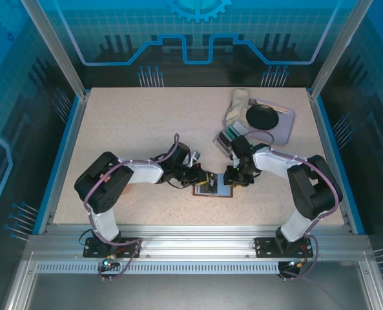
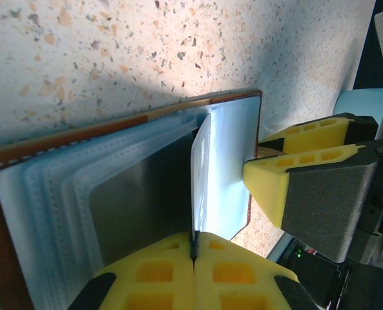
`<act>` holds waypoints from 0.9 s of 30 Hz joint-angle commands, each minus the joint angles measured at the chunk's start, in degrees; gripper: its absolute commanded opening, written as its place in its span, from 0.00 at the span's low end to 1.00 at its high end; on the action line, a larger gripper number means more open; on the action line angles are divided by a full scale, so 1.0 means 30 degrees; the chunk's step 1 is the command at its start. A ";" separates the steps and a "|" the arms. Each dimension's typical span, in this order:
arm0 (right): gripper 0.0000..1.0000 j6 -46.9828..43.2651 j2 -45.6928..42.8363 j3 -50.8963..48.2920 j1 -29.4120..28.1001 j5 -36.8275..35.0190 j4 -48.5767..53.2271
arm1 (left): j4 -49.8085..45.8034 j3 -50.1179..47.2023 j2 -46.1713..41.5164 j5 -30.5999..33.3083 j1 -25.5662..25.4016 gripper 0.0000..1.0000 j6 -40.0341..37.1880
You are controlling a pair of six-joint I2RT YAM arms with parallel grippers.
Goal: Put the credit cards into the card holder
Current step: Insert the credit card into the card slot.
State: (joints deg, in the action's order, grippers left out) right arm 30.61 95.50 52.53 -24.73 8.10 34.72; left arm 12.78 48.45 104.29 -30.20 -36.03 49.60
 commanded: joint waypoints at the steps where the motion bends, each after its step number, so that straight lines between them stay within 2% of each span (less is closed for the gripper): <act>1: 0.35 0.0226 0.0362 -0.0509 0.0128 0.0806 -0.0542 | 0.1389 -0.0639 0.0635 0.0233 -0.0206 0.00 0.0680; 17: 0.35 0.0592 0.0494 -0.1135 0.0458 0.1729 -0.1378 | -0.1284 0.0517 0.0701 0.0477 -0.0908 0.00 -0.0654; 23: 0.33 0.0793 0.0395 -0.1415 0.0573 0.2590 -0.1959 | -0.1058 0.0762 0.0896 0.0872 -0.1075 0.03 0.0758; 27: 0.32 0.1363 0.0136 -0.2159 0.0858 0.3731 -0.3018 | -0.1769 0.1916 0.1183 0.1193 -0.1520 0.05 0.0586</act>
State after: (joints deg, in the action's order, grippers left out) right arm 32.88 94.13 49.12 -21.76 12.86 30.68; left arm 11.16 51.40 106.17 -28.23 -39.00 51.09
